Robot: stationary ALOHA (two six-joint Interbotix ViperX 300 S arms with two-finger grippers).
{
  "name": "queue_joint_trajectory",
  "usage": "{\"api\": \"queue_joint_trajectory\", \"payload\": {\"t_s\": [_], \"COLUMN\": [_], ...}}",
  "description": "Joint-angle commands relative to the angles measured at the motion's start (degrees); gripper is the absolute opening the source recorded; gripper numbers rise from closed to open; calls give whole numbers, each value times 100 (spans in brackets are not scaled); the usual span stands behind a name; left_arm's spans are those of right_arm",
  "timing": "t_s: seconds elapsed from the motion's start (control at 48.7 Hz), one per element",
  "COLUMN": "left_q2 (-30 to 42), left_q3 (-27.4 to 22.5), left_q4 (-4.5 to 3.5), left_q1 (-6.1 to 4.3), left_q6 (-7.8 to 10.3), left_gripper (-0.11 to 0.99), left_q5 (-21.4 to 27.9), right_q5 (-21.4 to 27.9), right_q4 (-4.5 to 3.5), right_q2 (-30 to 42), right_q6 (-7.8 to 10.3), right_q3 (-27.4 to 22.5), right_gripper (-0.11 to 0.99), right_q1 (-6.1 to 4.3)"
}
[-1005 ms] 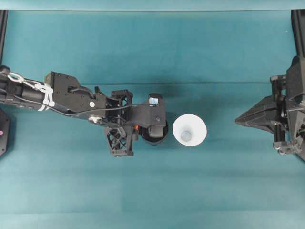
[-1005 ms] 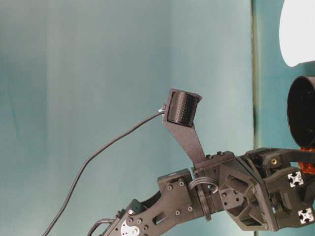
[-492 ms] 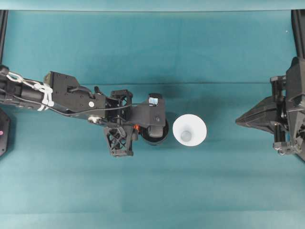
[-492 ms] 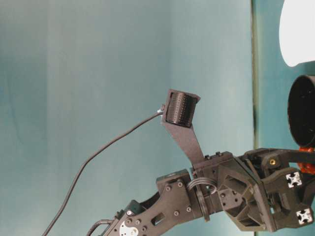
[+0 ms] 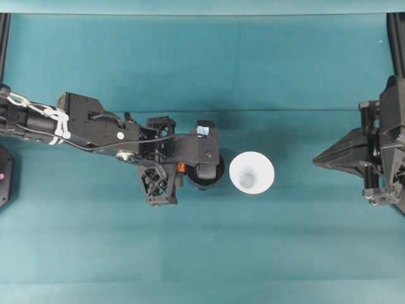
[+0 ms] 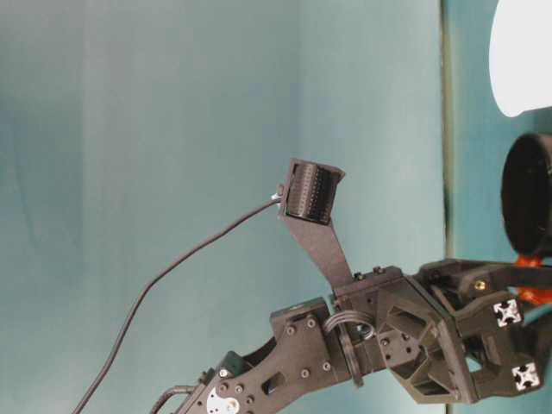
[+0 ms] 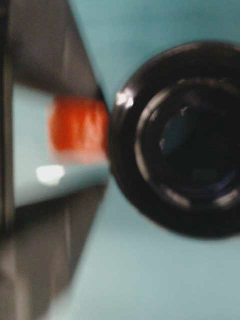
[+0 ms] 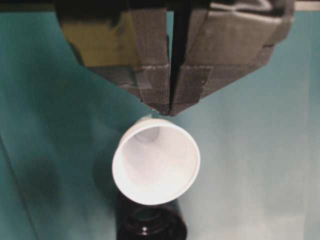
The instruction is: Put the paper cup into the moved red handle cup holder.
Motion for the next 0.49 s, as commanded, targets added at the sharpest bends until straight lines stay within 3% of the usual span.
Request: {"api": "queue_joint_trajectory", "payload": {"t_s": [0.0,0.103,0.287,0.472], "left_q2": [-114,-114,-220,-888], "left_q3": [-26,-35,-53,97], "left_q4": [9,9,9,9], "left_q1": [-18,-35,-53,-44], "left_q6": [0,26,44,53], "left_gripper": [79,97,95,95], "left_q5": [-53,-70,-44,308], "right_q5": [-26,-26,-26,-26], "right_q4": [9,0,0,0], "right_q2": [18,18,18,18], "right_q6": [53,53,53,53], "right_q3": [-35,-35,-35,-35], "right_gripper": [-10,-10,-10,-10], "right_q1": [-9,0,-9,-9]}}
